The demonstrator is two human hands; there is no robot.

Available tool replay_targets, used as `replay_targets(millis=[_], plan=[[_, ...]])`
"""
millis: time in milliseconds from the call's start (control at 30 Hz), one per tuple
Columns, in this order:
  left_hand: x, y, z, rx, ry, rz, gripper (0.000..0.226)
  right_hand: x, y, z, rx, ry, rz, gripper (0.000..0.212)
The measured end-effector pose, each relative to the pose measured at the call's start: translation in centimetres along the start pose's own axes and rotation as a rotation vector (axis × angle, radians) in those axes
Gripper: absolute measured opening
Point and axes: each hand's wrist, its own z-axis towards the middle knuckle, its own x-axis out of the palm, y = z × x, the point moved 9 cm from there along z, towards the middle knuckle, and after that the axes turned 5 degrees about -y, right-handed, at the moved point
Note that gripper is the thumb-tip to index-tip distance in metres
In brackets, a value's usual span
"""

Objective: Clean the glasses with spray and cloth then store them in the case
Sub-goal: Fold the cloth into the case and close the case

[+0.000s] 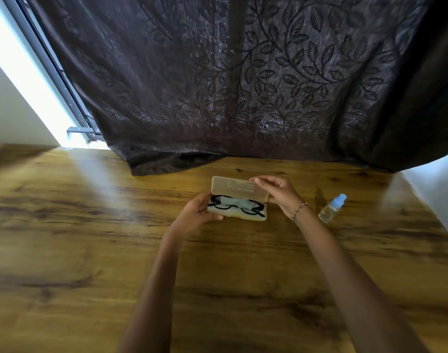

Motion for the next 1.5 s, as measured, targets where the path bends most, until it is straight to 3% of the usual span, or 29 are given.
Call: replay_targets(millis=[300,500,700,933,1300,1500], plan=[[0.8,-2.1,0.5,0.067,-0.018,-0.096,0.061,-0.7,0.2,0.1,0.159,0.106,0.03,0.017],[1.4,-1.8,0.7,0.068,-0.019,-0.131,0.06,-0.8,0.2,-0.6,0.216,0.203,-0.119,0.023],[1.6,-1.3,0.4,0.04,-0.095,-0.199,0.071,0.2,2.0,-1.2,0.085,0.278,-0.116,0.026],[1.3,-2.2,0.5,0.055,-0.173,-0.278,0.065,0.7,3.9,-1.4,-0.191,0.249,-0.189,0.033],[1.2,-4.1,0.6,0.118,-0.18,-0.347,0.06,0.4,4.2,-1.6,-0.259,0.221,-0.244,0.036],[1.8,-4.3,0.9,0.04,-0.106,-0.602,0.062,0.0,4.4,-1.7,-0.282,0.208,-0.201,0.039]])
